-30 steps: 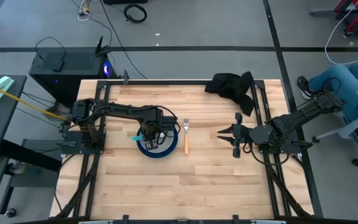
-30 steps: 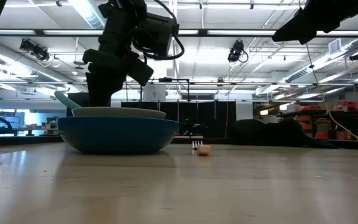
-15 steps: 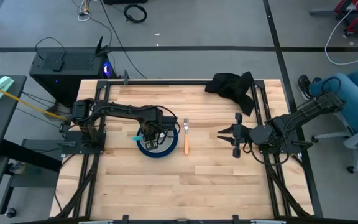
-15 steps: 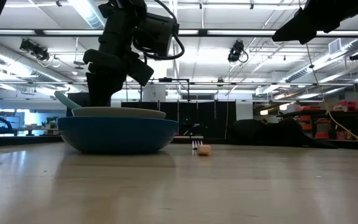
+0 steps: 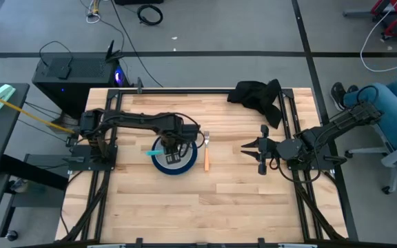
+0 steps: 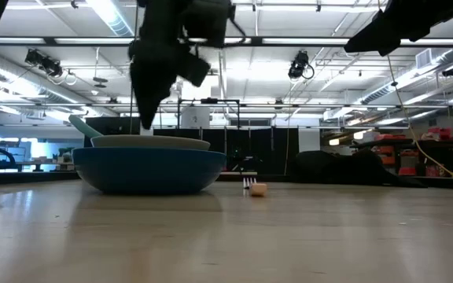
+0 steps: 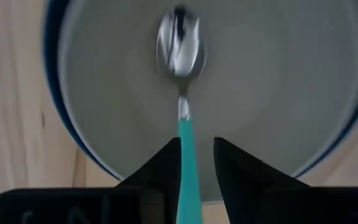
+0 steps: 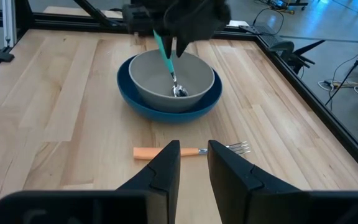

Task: Set table place
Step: Return to Home Position

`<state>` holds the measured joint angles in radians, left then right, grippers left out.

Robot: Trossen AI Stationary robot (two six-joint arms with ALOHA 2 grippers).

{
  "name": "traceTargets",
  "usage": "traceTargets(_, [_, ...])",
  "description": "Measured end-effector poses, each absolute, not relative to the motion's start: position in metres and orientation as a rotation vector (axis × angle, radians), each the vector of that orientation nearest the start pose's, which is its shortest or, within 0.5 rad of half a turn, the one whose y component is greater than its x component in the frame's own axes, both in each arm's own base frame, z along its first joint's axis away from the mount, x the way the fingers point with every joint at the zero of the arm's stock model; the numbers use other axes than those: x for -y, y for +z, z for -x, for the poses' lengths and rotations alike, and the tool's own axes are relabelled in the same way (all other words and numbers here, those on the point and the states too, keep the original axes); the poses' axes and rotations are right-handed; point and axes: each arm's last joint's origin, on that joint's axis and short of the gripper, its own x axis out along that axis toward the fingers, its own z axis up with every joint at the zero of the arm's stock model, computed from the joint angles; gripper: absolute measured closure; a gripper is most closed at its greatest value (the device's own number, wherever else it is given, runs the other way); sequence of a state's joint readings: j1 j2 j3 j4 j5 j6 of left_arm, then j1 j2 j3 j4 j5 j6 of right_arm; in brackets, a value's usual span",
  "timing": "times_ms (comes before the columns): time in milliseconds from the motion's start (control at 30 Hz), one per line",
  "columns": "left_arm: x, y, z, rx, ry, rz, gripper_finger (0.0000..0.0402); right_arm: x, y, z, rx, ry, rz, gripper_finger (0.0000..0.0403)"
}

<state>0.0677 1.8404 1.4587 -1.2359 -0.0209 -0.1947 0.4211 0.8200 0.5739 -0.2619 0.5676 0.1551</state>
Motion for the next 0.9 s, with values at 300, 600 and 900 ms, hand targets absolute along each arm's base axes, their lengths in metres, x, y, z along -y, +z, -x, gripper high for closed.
traceTargets(300, [-0.021, 0.294, -0.35, -1.457, 0.169, 0.142, 0.03, -0.056, 0.25, -0.164, -0.434, -0.177, 0.089, 0.0314])
traceTargets(600, [0.003, 0.39, -0.331, -1.201, 0.192, -0.036, 0.0312, -0.056, 0.25, -0.164, -0.434, -0.177, 0.089, 0.0314])
traceTargets(900, [0.03, 0.463, -0.259, -0.924, 0.165, -0.113, 0.0321, -0.056, 0.25, -0.164, -0.434, -0.177, 0.089, 0.0314])
